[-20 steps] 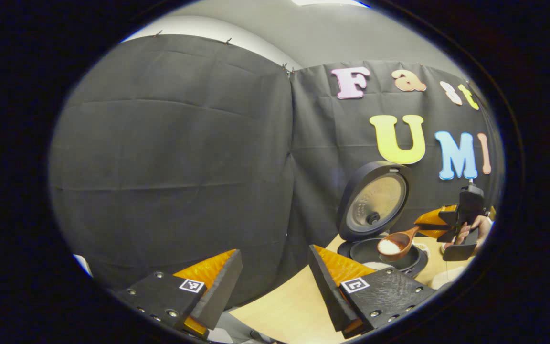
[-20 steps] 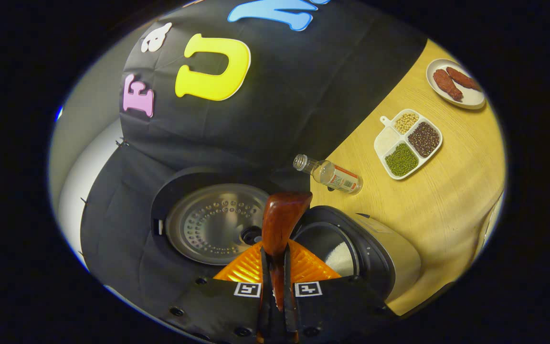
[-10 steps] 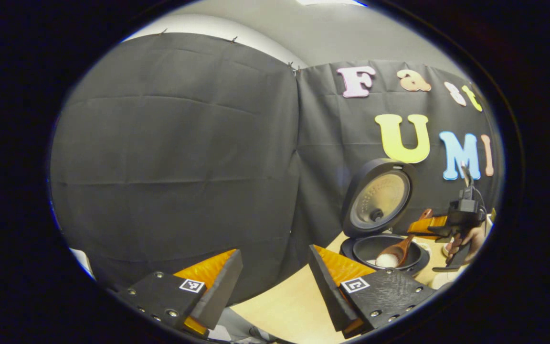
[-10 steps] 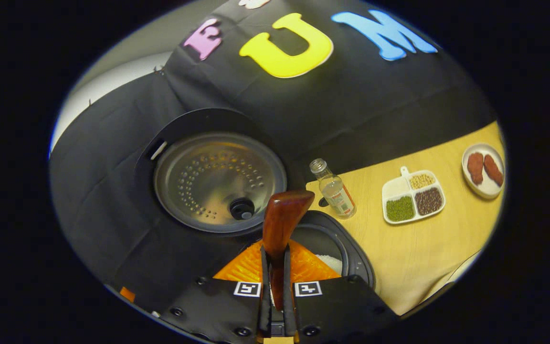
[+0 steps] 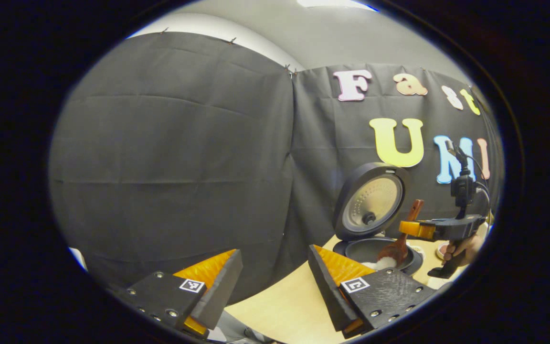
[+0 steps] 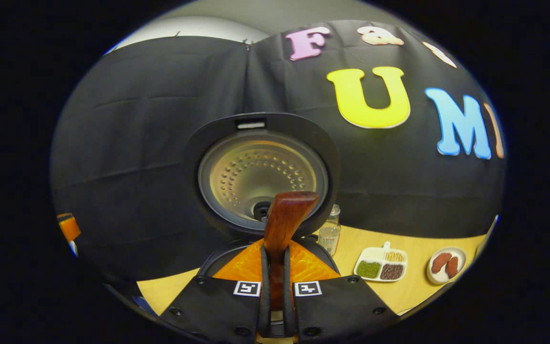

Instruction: Close the left gripper, press the button to open the rice cooker; take a wooden spoon from the chopstick holder with the right hand, scoop a spoonful of rice and pour it into the rice cooker, then put the wooden spoon back into the chopstick holder.

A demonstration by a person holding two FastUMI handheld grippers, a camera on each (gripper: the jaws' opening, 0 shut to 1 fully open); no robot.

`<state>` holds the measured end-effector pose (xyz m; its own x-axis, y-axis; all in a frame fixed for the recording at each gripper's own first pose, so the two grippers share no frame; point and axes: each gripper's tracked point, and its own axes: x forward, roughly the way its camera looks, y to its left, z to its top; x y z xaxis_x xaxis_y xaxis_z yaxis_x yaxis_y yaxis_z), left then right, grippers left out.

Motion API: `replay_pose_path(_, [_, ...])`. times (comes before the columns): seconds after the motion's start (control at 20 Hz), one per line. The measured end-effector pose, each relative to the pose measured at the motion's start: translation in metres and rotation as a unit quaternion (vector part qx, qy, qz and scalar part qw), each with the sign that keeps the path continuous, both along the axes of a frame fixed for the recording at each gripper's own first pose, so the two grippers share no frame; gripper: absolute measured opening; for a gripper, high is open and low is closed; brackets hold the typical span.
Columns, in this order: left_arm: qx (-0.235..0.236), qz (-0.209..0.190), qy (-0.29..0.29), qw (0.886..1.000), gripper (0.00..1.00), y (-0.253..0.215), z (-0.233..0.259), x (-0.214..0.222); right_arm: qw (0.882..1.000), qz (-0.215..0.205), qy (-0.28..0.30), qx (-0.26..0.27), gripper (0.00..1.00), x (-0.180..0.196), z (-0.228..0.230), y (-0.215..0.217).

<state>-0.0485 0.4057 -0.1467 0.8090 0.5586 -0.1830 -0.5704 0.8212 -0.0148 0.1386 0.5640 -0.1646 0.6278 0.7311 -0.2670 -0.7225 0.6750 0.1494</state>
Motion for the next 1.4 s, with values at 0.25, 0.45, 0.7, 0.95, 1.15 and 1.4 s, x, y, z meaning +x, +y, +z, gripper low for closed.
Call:
replay_pose_path(0.25, [0.004,0.003,-0.006,1.0,0.91,0.005,0.005,-0.006,0.989,0.024,-0.132,-0.065,0.11,-0.013,0.02,0.01])
replay_pose_path(0.45, [0.009,0.0,-0.011,1.0,0.85,0.004,0.011,-0.003,0.963,0.038,-0.239,-0.114,0.12,-0.026,0.034,0.015])
replay_pose_path(0.7, [0.023,-0.008,-0.018,1.0,0.85,0.002,0.022,0.008,0.938,0.038,-0.31,-0.15,0.12,-0.031,0.038,0.015])
replay_pose_path(0.95, [0.026,-0.011,-0.024,0.999,0.85,0.002,0.025,0.014,0.953,0.033,-0.267,-0.138,0.11,-0.023,0.029,0.013])
replay_pose_path(1.15, [0.027,-0.015,-0.029,0.999,0.86,0.0,0.031,0.019,0.987,0.009,-0.142,-0.07,0.12,-0.024,0.025,0.009])
replay_pose_path(1.4, [0.032,-0.032,-0.037,0.998,0.88,-0.014,0.045,0.036,0.997,-0.028,0.029,0.068,0.12,-0.019,0.043,-0.012])
